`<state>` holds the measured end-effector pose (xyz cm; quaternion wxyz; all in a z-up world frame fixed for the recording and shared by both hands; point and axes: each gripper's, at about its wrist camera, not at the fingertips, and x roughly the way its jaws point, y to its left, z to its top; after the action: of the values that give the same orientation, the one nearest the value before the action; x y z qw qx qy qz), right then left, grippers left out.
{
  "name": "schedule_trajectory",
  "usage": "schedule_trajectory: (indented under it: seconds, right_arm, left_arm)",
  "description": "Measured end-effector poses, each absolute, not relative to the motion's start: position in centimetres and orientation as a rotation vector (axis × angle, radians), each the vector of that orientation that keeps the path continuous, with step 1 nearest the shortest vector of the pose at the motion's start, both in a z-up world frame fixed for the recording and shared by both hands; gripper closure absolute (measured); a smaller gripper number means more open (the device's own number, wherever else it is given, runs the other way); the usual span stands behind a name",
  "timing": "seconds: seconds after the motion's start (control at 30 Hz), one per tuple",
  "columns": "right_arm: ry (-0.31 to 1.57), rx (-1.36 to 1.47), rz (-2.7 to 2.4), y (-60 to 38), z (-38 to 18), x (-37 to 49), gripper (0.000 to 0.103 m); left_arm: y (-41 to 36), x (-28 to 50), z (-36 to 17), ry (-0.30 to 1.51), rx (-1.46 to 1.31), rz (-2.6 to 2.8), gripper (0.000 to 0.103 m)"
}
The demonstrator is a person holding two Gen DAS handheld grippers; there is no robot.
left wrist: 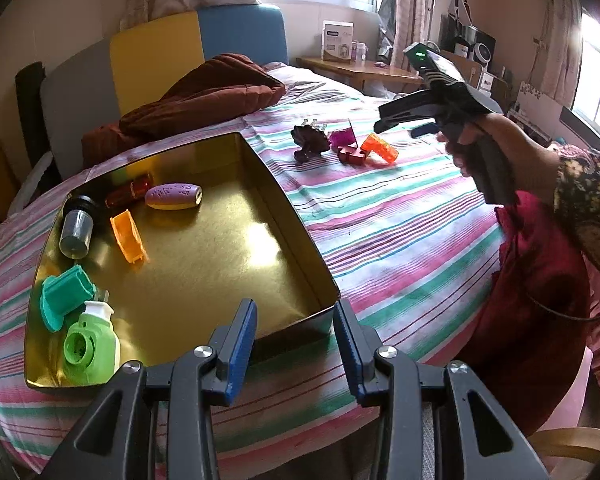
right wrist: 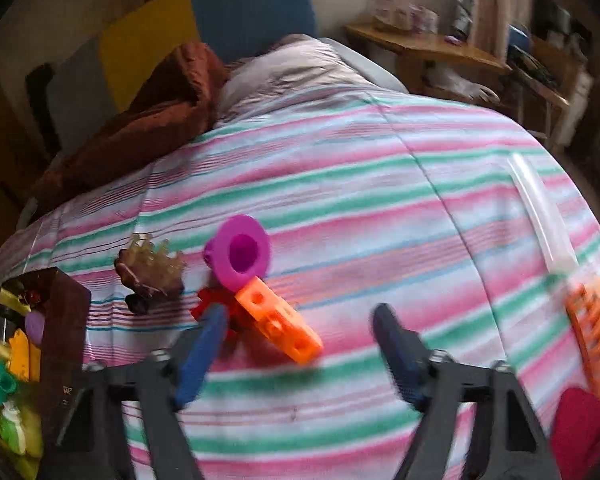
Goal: Organize rigid objects
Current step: 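Move the open right tool back to the orange block stack, then grasp the orange block stack with the right tool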
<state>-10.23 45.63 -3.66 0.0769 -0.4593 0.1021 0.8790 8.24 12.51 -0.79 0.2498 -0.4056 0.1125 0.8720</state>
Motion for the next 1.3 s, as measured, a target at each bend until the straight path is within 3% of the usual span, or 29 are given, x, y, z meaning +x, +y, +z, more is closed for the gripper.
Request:
schedule_trajectory:
  seconds: [0.13,0.3,0.47,0.53,0.63,0.8,1.1,1.3]
  right_arm:
    - [0.179,-1.423,2.613,44.8,-4.7,-11.5,0.036]
    - [0.219,-1.492,2.585,45.4,-5.9,-11.9,0.037]
    - [0.226,-1.562,2.577,45.1,-6.7,-12.0,0.058]
    - [0.218,-1.596,2.559,45.0,-7.0,-12.0,0.072]
    - [0.257,-1.603,2.533,45.5,-7.1,-11.7,0.079]
    - [0.393,-1.587,2.499,47.2,-6.9,-11.0,0.08]
    - [0.273,-1.579,2.425,47.6,-6.9,-10.7,0.08]
    - [0.302,-1.583,2.423,48.2,-6.9,-10.6,0.08]
  left_arm:
    - [12.9,8.1,-0.8,0.317,-1.107,2.371,0.063]
    - [13.7,7.6,-0.8,0.31,-1.108,2.364,0.063]
    - [15.1,6.8,-0.2,0.306,-1.097,2.351,0.063]
    - [15.6,6.4,0.0,0.298,-1.093,2.344,0.063]
    - [16.5,5.8,0.3,0.29,-1.089,2.336,0.063]
    - [18.4,4.2,0.5,0.276,-1.113,2.305,0.063]
    - [23.4,-0.7,2.0,0.293,-1.097,2.312,0.06]
    - [27.1,-6.6,1.3,0.362,-1.143,2.337,0.06]
